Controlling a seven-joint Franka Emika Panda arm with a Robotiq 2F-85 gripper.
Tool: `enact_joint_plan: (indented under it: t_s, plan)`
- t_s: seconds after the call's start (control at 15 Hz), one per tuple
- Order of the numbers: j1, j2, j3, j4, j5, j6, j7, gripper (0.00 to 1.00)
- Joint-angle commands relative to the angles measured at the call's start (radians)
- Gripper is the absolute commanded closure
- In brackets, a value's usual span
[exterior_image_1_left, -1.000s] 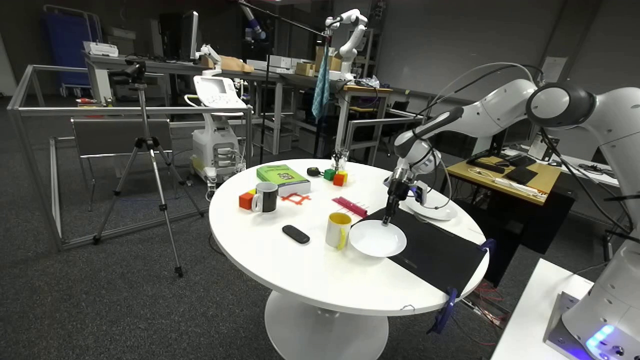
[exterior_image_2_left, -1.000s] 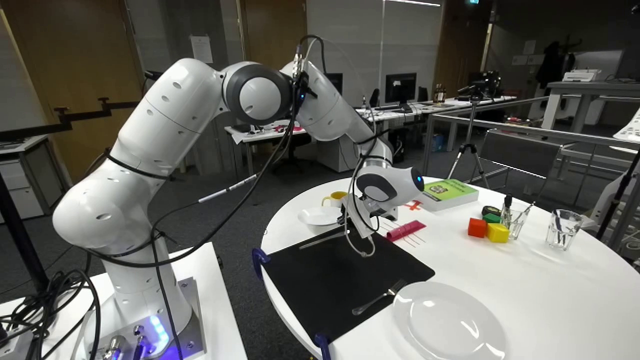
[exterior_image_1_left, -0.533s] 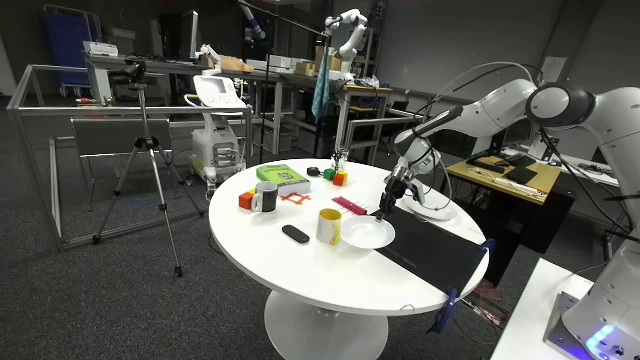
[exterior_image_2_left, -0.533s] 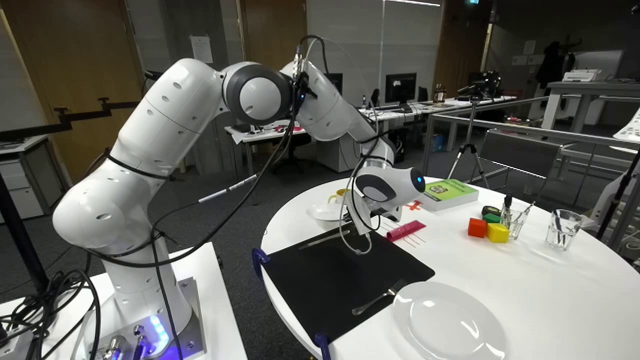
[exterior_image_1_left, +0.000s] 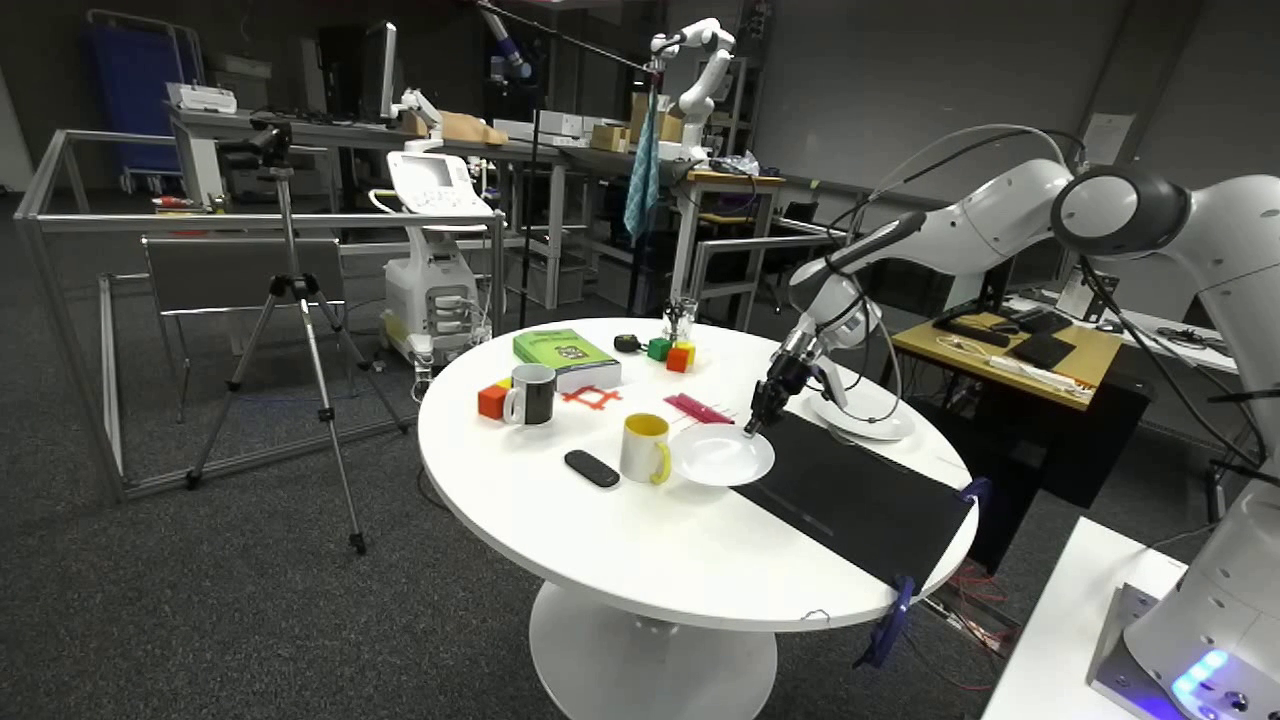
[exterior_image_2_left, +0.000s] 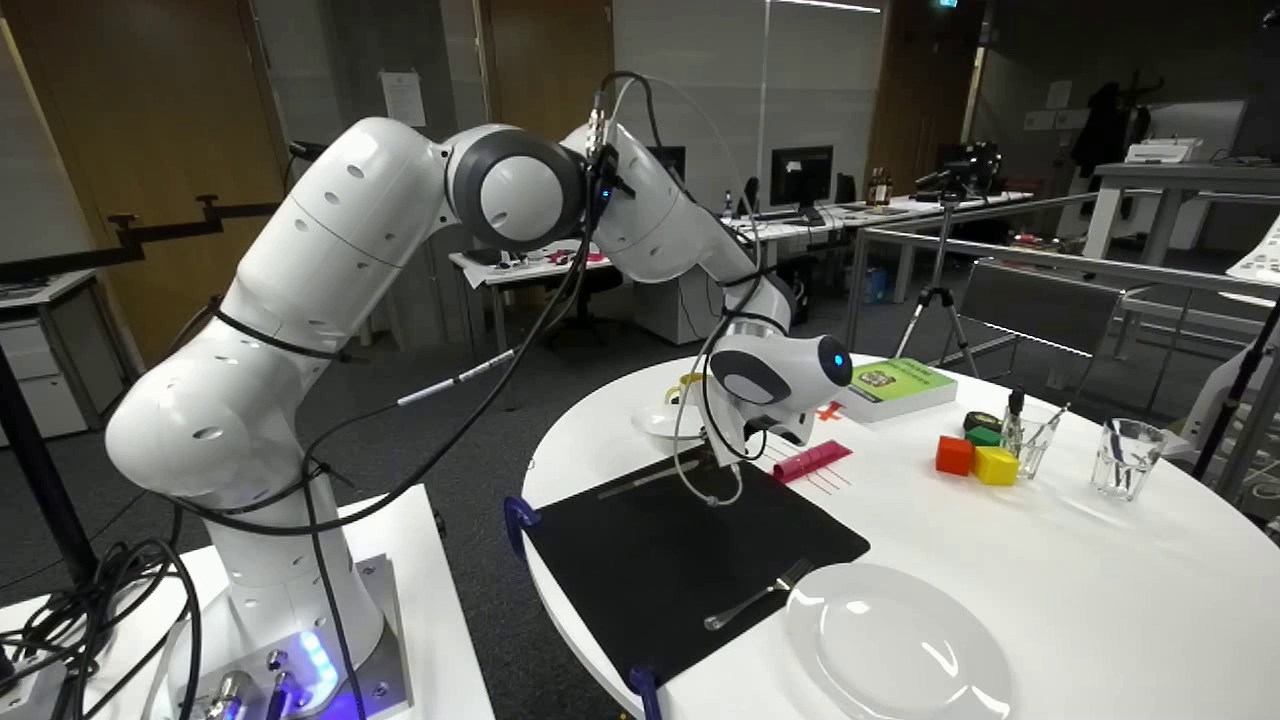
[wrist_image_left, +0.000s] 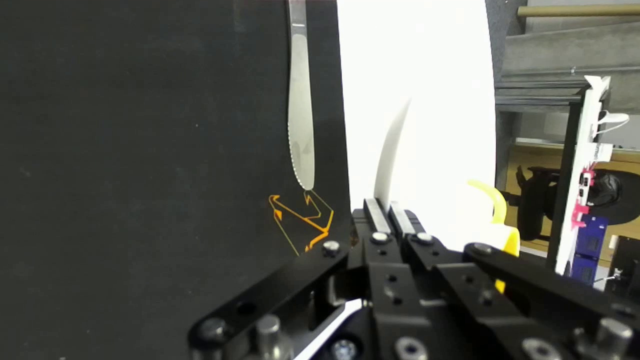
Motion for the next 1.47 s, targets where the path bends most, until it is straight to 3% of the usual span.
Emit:
enact_joint_plan:
  t_s: [0.0,0.27,0.93,1.4]
  plan:
    - [0.006,-0.003,0.003,0.013,0.044,0.034,0.035,0.99]
    - [0.013,-0.011,-0.001,-0.005,0.026,0.036,0.024,0.99]
    - [0.031,-0.039,0.011,-0.085,-0.158,-0.009,-0.021,0.99]
    - [0.020,-0.030,0.030,-0.068,-0.201,-0.109,-0.087,0.99]
